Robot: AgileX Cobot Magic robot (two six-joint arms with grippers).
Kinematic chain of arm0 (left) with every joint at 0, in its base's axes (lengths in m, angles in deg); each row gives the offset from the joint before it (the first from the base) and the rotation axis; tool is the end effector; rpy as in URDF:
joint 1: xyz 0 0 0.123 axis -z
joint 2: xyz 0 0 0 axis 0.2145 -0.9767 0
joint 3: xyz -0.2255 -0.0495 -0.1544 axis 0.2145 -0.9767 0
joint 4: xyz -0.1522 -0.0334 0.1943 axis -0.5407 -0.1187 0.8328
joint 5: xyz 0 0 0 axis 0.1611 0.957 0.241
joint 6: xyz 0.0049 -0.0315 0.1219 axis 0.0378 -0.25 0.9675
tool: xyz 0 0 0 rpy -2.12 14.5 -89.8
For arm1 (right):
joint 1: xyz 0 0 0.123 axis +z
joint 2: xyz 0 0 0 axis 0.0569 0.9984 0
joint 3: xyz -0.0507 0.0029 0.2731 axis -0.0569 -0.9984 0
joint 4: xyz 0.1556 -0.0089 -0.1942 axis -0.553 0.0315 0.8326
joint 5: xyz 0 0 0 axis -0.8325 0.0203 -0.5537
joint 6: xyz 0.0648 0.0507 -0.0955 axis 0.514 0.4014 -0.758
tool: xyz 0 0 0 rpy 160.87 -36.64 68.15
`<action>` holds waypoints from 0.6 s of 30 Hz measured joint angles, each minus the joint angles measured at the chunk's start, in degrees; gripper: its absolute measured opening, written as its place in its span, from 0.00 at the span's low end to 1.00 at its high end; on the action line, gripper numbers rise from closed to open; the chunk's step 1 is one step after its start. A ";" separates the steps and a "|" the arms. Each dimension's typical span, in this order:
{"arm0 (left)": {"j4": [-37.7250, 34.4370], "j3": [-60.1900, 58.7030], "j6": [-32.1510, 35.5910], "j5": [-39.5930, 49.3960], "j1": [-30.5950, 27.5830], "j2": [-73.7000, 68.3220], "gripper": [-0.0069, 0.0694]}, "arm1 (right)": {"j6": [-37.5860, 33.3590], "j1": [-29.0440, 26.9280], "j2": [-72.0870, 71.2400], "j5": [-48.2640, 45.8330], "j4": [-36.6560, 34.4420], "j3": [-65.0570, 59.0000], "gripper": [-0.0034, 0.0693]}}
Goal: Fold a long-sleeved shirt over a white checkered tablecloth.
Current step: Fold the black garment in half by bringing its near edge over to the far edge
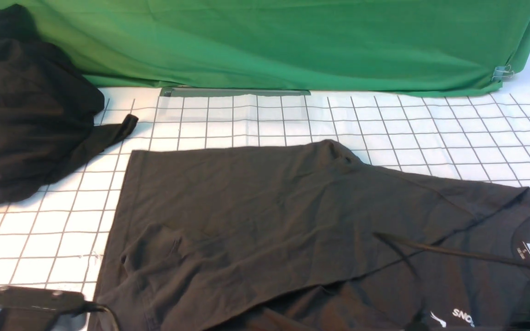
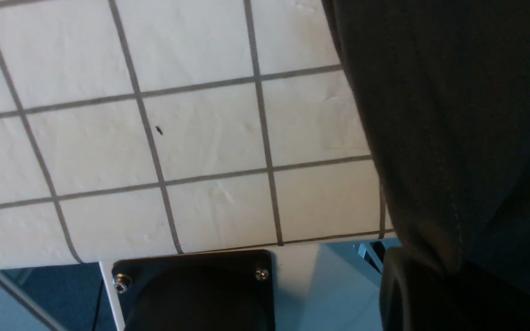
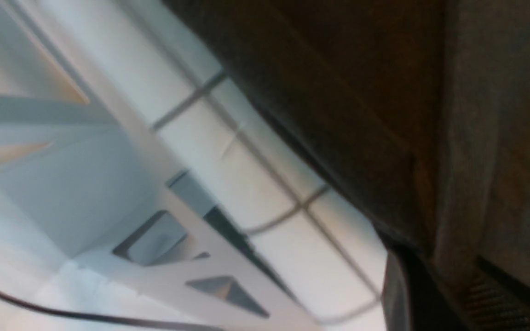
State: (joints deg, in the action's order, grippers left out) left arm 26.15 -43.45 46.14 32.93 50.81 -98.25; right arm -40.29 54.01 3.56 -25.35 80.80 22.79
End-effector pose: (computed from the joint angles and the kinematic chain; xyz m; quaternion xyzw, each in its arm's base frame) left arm 0.1029 -0.0807 0.1920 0.0362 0.9989 -0.0162 0.0267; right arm 0.1053 0.1494 0.1414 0.4376 -0.8975 -0.0553 0.0036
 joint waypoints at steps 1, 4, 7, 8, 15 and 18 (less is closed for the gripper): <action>0.00 0.05 0.01 0.01 0.00 0.22 0.12 | 0.12 0.00 -0.40 0.00 0.06 0.00 0.10; 1.13 1.89 -0.13 0.76 -0.86 2.05 0.12 | 0.62 0.00 -5.02 -1.61 1.90 0.78 0.10; 4.53 7.68 0.09 0.75 -5.58 0.43 0.12 | 3.44 -1.46 -6.75 -4.68 8.02 6.42 0.10; 5.22 10.29 0.95 0.49 -8.23 -0.88 0.12 | 3.47 -2.99 -6.61 -5.69 9.97 9.09 0.10; 0.68 26.29 12.61 -7.62 -27.45 -14.77 0.12 | -5.18 -17.04 2.10 -5.25 11.90 27.41 0.10; -3.79 33.15 16.65 -9.17 -32.30 -22.13 0.12 | -8.59 -21.16 9.08 -4.78 11.65 35.01 0.09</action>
State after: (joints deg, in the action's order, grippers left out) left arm 22.36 -10.30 62.79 23.76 18.50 -120.39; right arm -48.88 32.85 12.64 -30.13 92.45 57.80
